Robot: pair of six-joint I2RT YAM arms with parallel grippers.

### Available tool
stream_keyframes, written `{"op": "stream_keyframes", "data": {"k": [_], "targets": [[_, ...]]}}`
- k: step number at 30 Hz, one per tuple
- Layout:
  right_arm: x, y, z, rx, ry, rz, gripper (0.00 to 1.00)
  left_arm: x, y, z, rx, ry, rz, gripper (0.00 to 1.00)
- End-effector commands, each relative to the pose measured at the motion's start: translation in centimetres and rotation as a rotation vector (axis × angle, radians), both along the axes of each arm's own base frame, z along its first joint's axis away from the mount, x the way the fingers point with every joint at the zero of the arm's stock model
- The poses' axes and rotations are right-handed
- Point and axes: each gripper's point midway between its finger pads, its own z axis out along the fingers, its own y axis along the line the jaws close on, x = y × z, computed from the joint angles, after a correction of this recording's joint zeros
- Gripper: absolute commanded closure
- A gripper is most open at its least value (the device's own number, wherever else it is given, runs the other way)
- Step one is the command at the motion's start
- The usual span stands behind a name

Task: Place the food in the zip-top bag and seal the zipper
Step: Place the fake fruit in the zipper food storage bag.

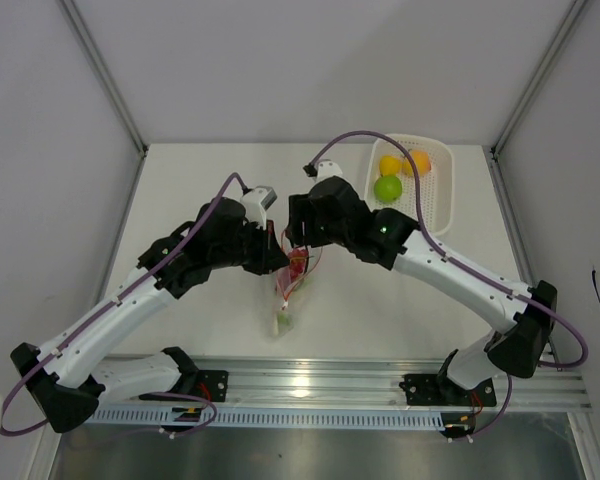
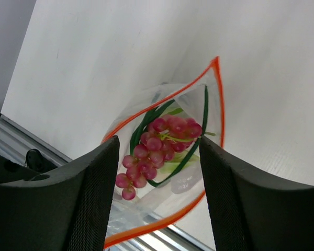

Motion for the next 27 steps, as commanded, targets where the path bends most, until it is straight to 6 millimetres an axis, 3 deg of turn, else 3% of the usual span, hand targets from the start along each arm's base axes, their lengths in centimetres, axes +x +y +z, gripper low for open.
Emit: {"op": "stream_keyframes", "data": {"k": [1, 3, 4, 5, 10, 12, 17, 18, 23, 27], "targets": [[1.7, -3.7, 6.0, 0.065, -0.129, -0.12, 0.35, 0.3, -0.5, 2.3, -0.07, -0.048, -0.001, 0.99], [3.0, -5.9, 6.2, 0.055, -0.133, -0.175, 0.31, 0.3, -0.5, 1.9, -0.067, -0.042, 0.0, 0.99], [4.6, -8.4, 6.8, 0.059, -0.143, -0.236, 0.31, 0.3, -0.5, 1.8, -0.068, -0.041, -0.001, 0.99], [5.3, -9.6, 6.9, 0.058, -0.147, -0.262, 0.3, 0.2, -0.5, 1.7, -0.065, -0.037, -0.003, 0.99], [9.4, -15.6, 6.8, 0.032, -0.192, -0.386, 0.05, 0.2, -0.4, 1.6, -0.06, -0.041, -0.005, 0.99], [11.6, -18.3, 6.1, -0.002, -0.208, -0.452, 0.01, 0.2, -0.4, 1.6, -0.06, -0.044, -0.006, 0.99], [16.7, -23.1, 1.7, -0.03, -0.131, -0.546, 0.01, 0.2, -0.8, 1.5, -0.068, -0.034, -0.018, 0.99], [17.9, -23.5, -0.5, -0.048, -0.086, -0.554, 0.01, 0.2, -0.9, 1.4, -0.069, -0.031, -0.022, 0.99], [22.5, -25.7, -7.1, -0.052, 0.021, -0.574, 0.01, 0.0, -1.0, 1.1, -0.069, -0.021, -0.026, 0.99], [24.9, -26.6, -10.4, -0.069, 0.062, -0.591, 0.01, 0.1, -1.0, 0.9, -0.069, -0.016, -0.026, 0.99]]}}
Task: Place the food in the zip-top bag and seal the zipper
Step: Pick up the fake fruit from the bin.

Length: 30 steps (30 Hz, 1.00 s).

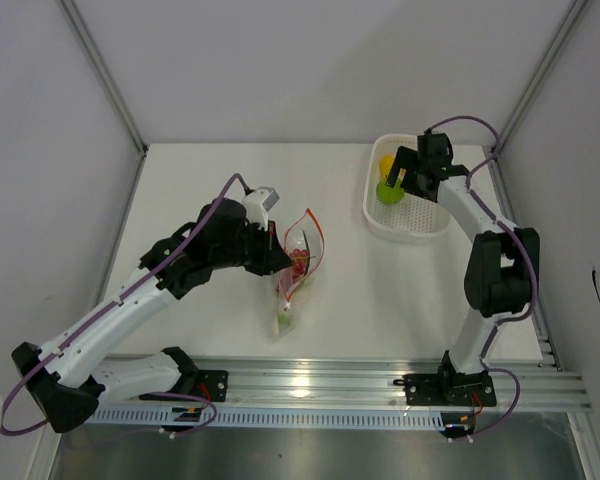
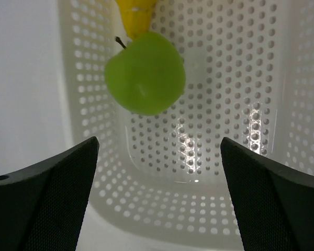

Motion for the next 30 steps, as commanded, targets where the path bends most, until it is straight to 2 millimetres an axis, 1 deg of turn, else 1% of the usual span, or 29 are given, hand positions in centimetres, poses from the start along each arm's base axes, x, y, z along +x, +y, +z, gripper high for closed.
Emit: {"op": "stream_keyframes", "data": {"k": [1, 3, 4, 8, 12, 13, 15, 17, 18, 21, 23, 24, 25, 28, 30], "targets": [[2.9, -0.1, -0.9, 0.023, -0.029, 0.014, 0.01, 0.3, -0.6, 1.0, -0.049, -0.016, -0.004, 0.99], [3.6, -0.1, -2.3, 0.034, -0.013, 0.015, 0.01, 0.3, -0.7, 0.8, -0.048, -0.011, -0.008, 0.99], [3.9, -0.5, -3.8, 0.037, 0.01, 0.007, 0.01, 0.3, -0.8, 0.7, -0.05, -0.008, -0.009, 1.0], [4.9, 0.5, -5.0, 0.076, -0.008, 0.054, 0.01, 0.5, -1.2, 0.4, -0.048, 0.005, -0.017, 1.0], [5.8, 1.2, -5.6, 0.093, -0.029, 0.092, 0.01, 0.6, -1.4, 0.3, -0.048, 0.008, -0.021, 0.99], [6.1, 1.3, -5.4, 0.096, -0.039, 0.099, 0.01, 0.6, -1.5, 0.3, -0.05, 0.007, -0.022, 0.99], [6.6, 1.5, -6.0, 0.096, -0.036, 0.115, 0.01, 0.7, -1.5, 0.3, -0.049, 0.008, -0.025, 1.0], [7.2, 1.6, -5.9, 0.094, -0.05, 0.122, 0.01, 0.7, -1.5, 0.1, -0.044, 0.009, -0.023, 0.99], [7.4, 1.6, -6.5, 0.095, -0.044, 0.125, 0.0, 0.7, -1.5, 0.2, -0.046, 0.009, -0.022, 0.99], [8.1, 1.6, -7.1, 0.097, -0.049, 0.129, 0.01, 0.7, -1.6, 0.0, -0.04, 0.013, -0.024, 1.0], [8.6, 1.7, -7.3, 0.1, -0.056, 0.131, 0.01, 0.8, -1.6, 0.1, -0.04, 0.013, -0.023, 0.99], [9.0, 1.8, -7.0, 0.104, -0.065, 0.137, 0.01, 0.8, -1.6, -0.1, -0.037, 0.017, -0.022, 0.99], [9.0, 1.8, -7.7, 0.106, -0.048, 0.14, 0.01, 0.9, -1.7, 0.0, -0.037, 0.017, -0.024, 0.99], [9.5, 1.7, -8.0, 0.099, -0.049, 0.134, 0.06, 0.9, -1.9, 0.0, -0.038, 0.02, -0.028, 0.99], [9.6, 1.6, -8.1, 0.094, -0.062, 0.133, 0.12, 1.0, -1.9, 0.0, -0.037, 0.019, -0.027, 0.99]]}}
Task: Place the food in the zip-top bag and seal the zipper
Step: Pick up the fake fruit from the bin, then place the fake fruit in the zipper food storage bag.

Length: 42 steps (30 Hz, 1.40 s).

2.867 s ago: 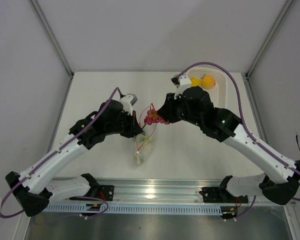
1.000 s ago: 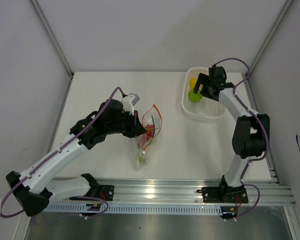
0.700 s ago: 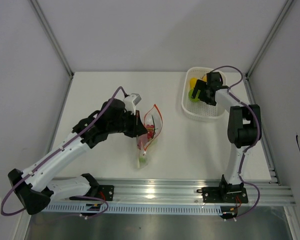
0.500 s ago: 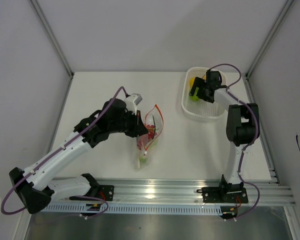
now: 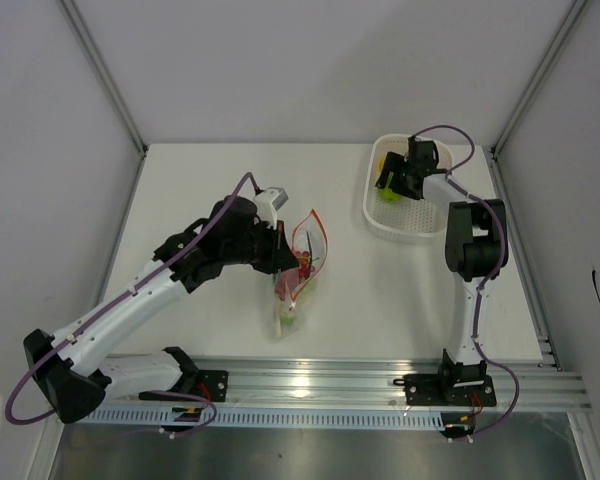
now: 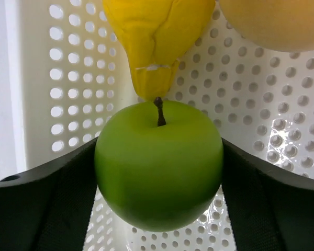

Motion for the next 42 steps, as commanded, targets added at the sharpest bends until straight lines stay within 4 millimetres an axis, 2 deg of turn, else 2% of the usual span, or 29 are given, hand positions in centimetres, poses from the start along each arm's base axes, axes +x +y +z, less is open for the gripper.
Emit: {"op": "stream_keyframes", "data": {"k": [1, 3, 4, 6, 7, 10, 11, 13, 14, 16, 17, 18, 20, 21, 23, 24, 27, 28, 31, 32, 34, 38, 42], "targets": [[1.8, -0.1, 2.3, -0.007, -0.095, 0.014, 0.17, 0.4, -0.6, 1.4, -0.043, -0.02, -0.005, 0.99], [1.7, -0.2, 2.9, -0.01, -0.112, 0.014, 0.23, 0.4, -0.6, 1.3, -0.043, -0.02, -0.005, 0.99], [1.6, -0.2, 3.6, -0.009, -0.125, 0.021, 0.41, 0.3, -0.6, 1.2, -0.041, -0.014, -0.005, 0.99], [1.1, -0.2, 4.3, -0.005, -0.128, 0.028, 0.7, 0.2, -0.6, 1.2, -0.042, -0.014, -0.006, 0.99], [1.0, -0.2, 5.8, -0.002, -0.149, 0.024, 0.7, 0.3, -0.5, 1.1, -0.04, -0.013, -0.004, 0.99], [-0.3, -0.3, 7.5, -0.004, -0.152, 0.017, 0.7, 0.2, -0.4, 0.9, -0.034, -0.01, -0.001, 0.99], [-0.9, 0.0, 10.1, -0.002, -0.19, 0.019, 0.7, 0.2, -0.3, 0.8, -0.032, -0.012, 0.001, 1.0], [-2.8, 0.6, 11.4, -0.013, -0.185, 0.022, 0.7, 0.1, -0.2, 0.7, -0.03, -0.01, 0.003, 0.99], [-3.9, 1.1, 14.4, -0.011, -0.234, 0.034, 0.69, 0.1, -0.2, 0.5, -0.027, -0.006, 0.001, 0.99], [-5.9, 2.0, 16.5, -0.027, -0.255, 0.048, 0.69, 0.1, -0.1, 0.4, -0.026, -0.009, 0.007, 0.99], [-7.2, 3.6, 17.0, -0.035, -0.259, 0.075, 0.69, 0.2, -0.1, 0.3, -0.021, -0.01, 0.011, 0.99], [-9.0, 4.1, 19.6, -0.04, -0.298, 0.089, 0.68, 0.2, 0.0, 0.1, -0.018, -0.009, 0.01, 0.99], [-11.0, 5.2, 21.3, -0.058, -0.332, 0.101, 0.68, 0.2, 0.0, 0.0, -0.018, -0.009, 0.012, 0.99], [-13.3, 6.9, 22.9, -0.053, -0.359, 0.15, 0.68, 0.2, 0.0, 0.0, -0.018, -0.009, 0.012, 0.99], [-15.6, 8.4, 24.1, -0.052, -0.38, 0.186, 0.67, 0.1, 0.1, 0.1, -0.022, -0.011, 0.013, 0.99], [-17.8, 10.1, 24.9, -0.026, -0.391, 0.238, 0.67, 0.2, 0.1, 0.2, -0.023, -0.016, 0.017, 0.99], [-21.5, 12.7, 25.6, 0.032, -0.394, 0.335, 0.66, 0.2, 0.3, 0.2, -0.022, -0.021, 0.023, 0.99], [-23.5, 14.0, 26.0, 0.063, -0.398, 0.383, 0.66, 0.1, 0.4, 0.2, -0.02, -0.021, 0.024, 0.99], [-27.3, 16.5, 25.6, 0.109, -0.375, 0.496, 0.66, 0.0, 0.4, 0.5, -0.027, -0.024, 0.026, 0.99], [-28.4, 16.8, 26.1, 0.125, -0.383, 0.514, 0.66, 0.0, 0.5, 0.6, -0.03, -0.025, 0.029, 1.0], [-30.5, 18.1, 25.7, 0.147, -0.367, 0.577, 0.65, -0.1, 0.6, 0.4, -0.028, -0.022, 0.031, 1.0], [-33.4, 20.6, 25.3, 0.185, -0.334, 0.686, 0.65, -0.2, 0.6, 0.3, -0.028, -0.015, 0.031, 1.0], [-34.5, 22.3, 24.0, 0.137, -0.314, 0.719, 0.64, -0.2, 0.5, 0.5, -0.037, -0.016, 0.031, 0.99]]}}
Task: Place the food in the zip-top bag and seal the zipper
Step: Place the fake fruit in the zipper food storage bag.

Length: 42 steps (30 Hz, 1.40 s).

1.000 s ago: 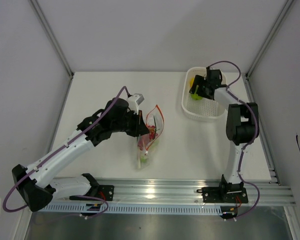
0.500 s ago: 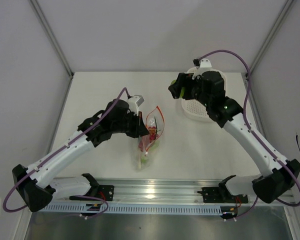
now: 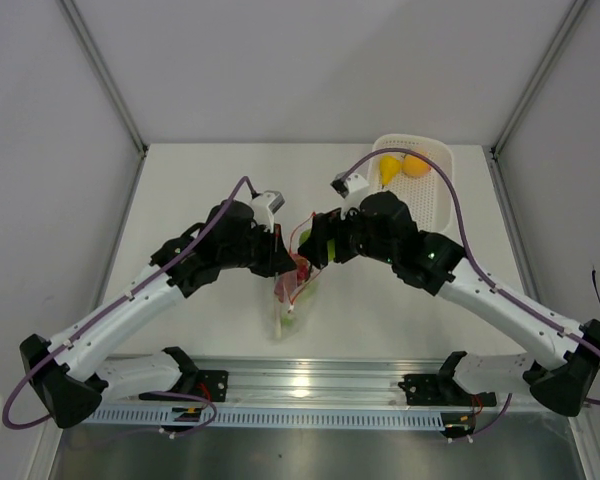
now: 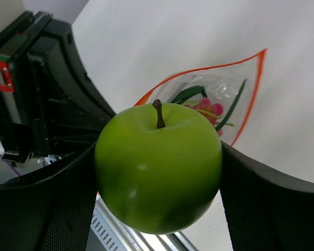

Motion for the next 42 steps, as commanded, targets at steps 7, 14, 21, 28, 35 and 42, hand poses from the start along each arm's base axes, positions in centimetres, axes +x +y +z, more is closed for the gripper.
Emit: {"op": "stream_keyframes", "data": {"k": [7, 14, 21, 28, 35, 42], "targets": [[-0.3, 2.4, -2.5, -0.072, 0.038, -0.019, 0.64, 0.0, 0.4, 1.5, -0.037, -0.03, 0.027, 0.99], [0.4, 2.6, -4.6, -0.112, 0.053, -0.05, 0.59, -0.3, 0.4, 1.5, -0.046, -0.024, 0.021, 1.0], [1.6, 3.0, -4.2, -0.117, 0.032, -0.071, 0.3, -0.4, 0.3, 1.7, -0.054, -0.024, 0.018, 0.99], [3.0, 2.9, -2.6, -0.105, 0.013, -0.108, 0.01, -0.5, 0.4, 1.4, -0.052, -0.016, 0.02, 0.99], [5.2, 0.8, 0.8, -0.044, -0.028, -0.167, 0.01, -0.5, 0.4, 1.2, -0.051, -0.015, 0.018, 0.99], [13.1, -7.5, 3.7, 0.003, -0.102, -0.454, 0.01, -0.5, 0.2, 1.2, -0.055, -0.014, 0.01, 1.0]]}}
